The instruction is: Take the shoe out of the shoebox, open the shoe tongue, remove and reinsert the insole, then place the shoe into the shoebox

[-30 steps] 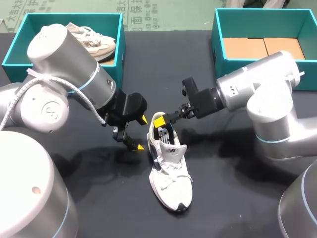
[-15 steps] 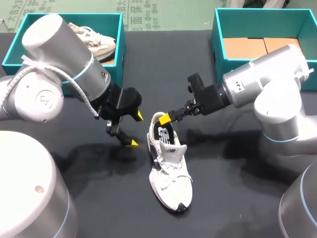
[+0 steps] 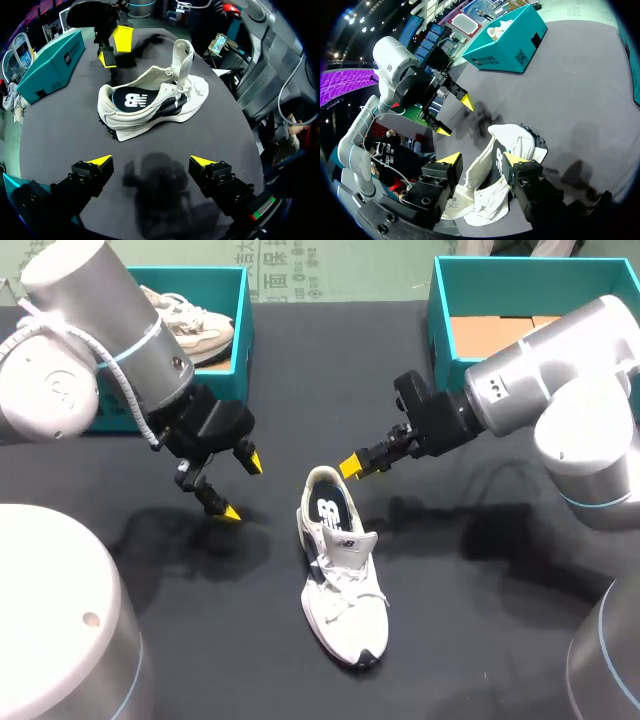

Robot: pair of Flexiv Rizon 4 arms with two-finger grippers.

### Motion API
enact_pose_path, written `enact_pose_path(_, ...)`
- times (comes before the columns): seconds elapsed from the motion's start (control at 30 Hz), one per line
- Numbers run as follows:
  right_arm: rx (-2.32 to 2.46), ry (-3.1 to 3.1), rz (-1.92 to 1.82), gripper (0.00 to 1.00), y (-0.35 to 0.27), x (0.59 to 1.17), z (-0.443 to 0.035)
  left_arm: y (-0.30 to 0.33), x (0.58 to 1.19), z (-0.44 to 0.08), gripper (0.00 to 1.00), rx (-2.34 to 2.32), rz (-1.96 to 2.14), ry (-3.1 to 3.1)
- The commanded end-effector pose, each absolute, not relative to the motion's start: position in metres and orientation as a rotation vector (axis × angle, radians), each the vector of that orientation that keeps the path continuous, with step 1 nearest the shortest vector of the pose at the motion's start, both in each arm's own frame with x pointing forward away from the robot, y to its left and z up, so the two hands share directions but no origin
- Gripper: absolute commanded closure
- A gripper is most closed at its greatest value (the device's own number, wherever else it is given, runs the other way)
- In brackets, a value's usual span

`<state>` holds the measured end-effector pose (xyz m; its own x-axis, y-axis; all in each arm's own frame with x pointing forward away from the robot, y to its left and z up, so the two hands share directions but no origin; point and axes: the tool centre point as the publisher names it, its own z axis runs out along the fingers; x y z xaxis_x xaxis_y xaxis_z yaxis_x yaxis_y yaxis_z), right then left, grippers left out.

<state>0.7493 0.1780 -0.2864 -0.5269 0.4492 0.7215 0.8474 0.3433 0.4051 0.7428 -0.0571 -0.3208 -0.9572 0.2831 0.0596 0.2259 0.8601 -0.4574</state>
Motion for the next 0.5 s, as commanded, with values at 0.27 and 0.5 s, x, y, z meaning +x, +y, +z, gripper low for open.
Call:
enact_pose_path(0.27,-1.253,-2.191,-0.913,0.46,0.171,0.752,-0.266,-0.017,0.757,-0.297,0.0,-0.498,0.679,-2.859)
enact_pose_path(0.5,-1.348,-2.23,-0.814,0.5,0.172,0.752,-0.253,0.005,0.765,-0.284,0.0,-0.542,0.657,-2.844)
